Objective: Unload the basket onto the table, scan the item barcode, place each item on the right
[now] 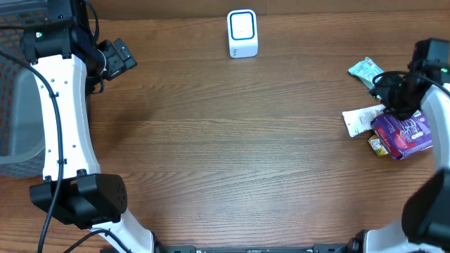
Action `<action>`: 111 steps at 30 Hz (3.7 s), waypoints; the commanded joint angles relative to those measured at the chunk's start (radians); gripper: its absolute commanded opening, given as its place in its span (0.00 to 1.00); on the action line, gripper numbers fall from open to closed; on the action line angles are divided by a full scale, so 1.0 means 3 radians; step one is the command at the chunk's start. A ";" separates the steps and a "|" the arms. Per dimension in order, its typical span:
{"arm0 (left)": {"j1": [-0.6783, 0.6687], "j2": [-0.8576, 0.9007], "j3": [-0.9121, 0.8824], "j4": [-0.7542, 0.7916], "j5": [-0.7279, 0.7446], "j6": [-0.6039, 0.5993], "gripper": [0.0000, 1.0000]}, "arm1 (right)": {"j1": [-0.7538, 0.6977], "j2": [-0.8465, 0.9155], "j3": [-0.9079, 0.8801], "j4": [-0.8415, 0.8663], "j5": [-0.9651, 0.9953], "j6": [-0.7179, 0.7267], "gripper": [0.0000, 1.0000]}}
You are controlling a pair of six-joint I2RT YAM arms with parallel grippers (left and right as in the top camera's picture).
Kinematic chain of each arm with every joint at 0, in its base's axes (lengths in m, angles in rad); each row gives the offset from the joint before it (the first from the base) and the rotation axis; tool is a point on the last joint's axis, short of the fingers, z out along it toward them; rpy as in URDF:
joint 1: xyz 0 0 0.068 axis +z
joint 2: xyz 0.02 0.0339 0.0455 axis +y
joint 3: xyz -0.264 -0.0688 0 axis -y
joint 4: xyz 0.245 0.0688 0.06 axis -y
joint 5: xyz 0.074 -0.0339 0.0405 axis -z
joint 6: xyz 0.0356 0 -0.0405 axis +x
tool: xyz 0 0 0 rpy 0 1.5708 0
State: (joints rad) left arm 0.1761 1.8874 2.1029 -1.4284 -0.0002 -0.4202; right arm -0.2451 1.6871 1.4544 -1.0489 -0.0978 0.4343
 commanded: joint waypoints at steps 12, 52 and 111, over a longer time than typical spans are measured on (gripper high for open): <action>-0.0022 0.0013 0.0022 0.0000 -0.0011 -0.0046 1.00 | 0.0601 -0.1765 0.0614 -0.1162 -0.0813 -0.0492 1.00; -0.0022 0.0013 0.0022 0.0000 -0.0011 -0.0047 1.00 | 0.0886 -0.5150 -0.4191 0.3488 -0.0187 -0.1724 1.00; -0.0436 -0.0855 -0.0254 0.0455 -0.0483 0.0135 1.00 | 0.0969 -0.5614 -0.4821 0.3265 -0.0198 -0.1616 1.00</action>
State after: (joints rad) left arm 0.1234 1.8069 2.0869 -1.3720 -0.0826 -0.4160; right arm 0.0410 0.0128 0.0185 -0.0750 -0.1673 -0.0559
